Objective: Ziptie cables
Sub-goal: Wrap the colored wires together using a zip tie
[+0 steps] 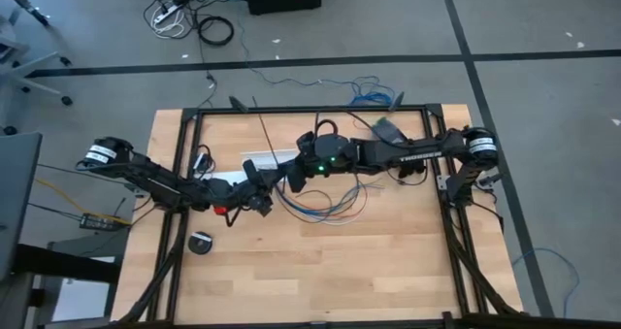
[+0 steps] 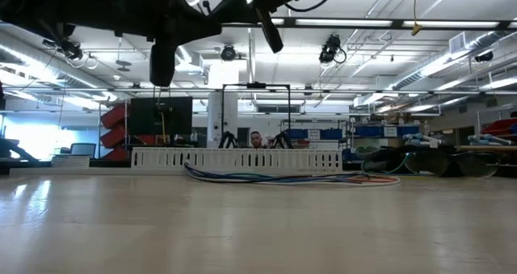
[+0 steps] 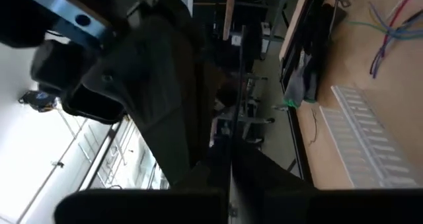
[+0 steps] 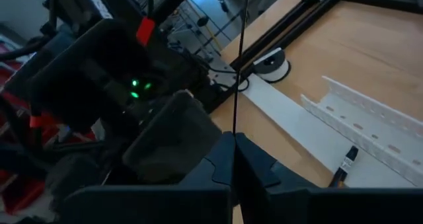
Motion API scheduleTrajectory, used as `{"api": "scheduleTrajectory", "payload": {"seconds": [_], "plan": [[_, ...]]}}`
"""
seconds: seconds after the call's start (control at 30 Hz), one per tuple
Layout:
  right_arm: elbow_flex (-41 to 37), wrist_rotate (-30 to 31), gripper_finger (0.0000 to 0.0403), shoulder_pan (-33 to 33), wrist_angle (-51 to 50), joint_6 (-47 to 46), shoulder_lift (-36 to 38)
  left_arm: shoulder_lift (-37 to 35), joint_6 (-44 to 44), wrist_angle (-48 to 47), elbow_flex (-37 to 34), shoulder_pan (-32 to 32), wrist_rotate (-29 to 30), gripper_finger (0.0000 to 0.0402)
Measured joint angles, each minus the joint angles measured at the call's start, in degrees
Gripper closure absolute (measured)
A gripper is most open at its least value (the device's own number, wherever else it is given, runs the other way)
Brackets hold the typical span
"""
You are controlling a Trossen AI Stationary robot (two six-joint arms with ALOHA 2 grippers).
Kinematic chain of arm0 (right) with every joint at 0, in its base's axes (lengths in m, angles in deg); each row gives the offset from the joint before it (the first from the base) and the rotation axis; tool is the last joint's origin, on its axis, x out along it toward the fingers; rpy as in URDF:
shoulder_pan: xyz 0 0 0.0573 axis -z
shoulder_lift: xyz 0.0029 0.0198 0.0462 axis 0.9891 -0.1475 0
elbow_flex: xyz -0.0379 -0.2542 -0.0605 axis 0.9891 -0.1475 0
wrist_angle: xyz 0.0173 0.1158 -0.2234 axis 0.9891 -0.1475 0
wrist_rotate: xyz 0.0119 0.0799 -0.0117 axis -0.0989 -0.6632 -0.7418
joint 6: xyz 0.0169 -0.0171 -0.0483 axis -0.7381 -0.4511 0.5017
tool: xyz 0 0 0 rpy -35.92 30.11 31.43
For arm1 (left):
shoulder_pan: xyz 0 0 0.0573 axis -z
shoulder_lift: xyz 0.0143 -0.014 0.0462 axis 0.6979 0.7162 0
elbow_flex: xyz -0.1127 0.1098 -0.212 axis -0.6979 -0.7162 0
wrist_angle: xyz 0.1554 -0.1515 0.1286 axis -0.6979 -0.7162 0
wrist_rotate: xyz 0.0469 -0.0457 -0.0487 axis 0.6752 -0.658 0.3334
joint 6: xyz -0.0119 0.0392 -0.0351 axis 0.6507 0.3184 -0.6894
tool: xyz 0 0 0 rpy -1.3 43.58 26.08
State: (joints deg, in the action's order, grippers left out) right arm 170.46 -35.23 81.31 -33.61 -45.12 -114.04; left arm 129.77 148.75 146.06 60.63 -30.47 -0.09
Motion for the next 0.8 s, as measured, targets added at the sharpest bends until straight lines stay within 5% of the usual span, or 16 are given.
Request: {"api": "scheduleTrajectory", "payload": {"seconds": [0.47,0.6,0.8], "plan": [[-0.04,-5.07,0.0377,2.04,-12.23,5.71,3.53,-0.11,-0.06,0.29,0.13,2.04,8.51,0.0401],[-0.04,-2.5,0.0363,2.91,-19.96,6.67,6.82,-0.11,-0.63,0.12,0.13,2.04,8.93,0.0401],[-0.04,9.65,0.0356,2.24,-33.83,6.36,12.66,-0.11,-8.22,-2.28,0.17,3.22,9.99,0.0401]]}}
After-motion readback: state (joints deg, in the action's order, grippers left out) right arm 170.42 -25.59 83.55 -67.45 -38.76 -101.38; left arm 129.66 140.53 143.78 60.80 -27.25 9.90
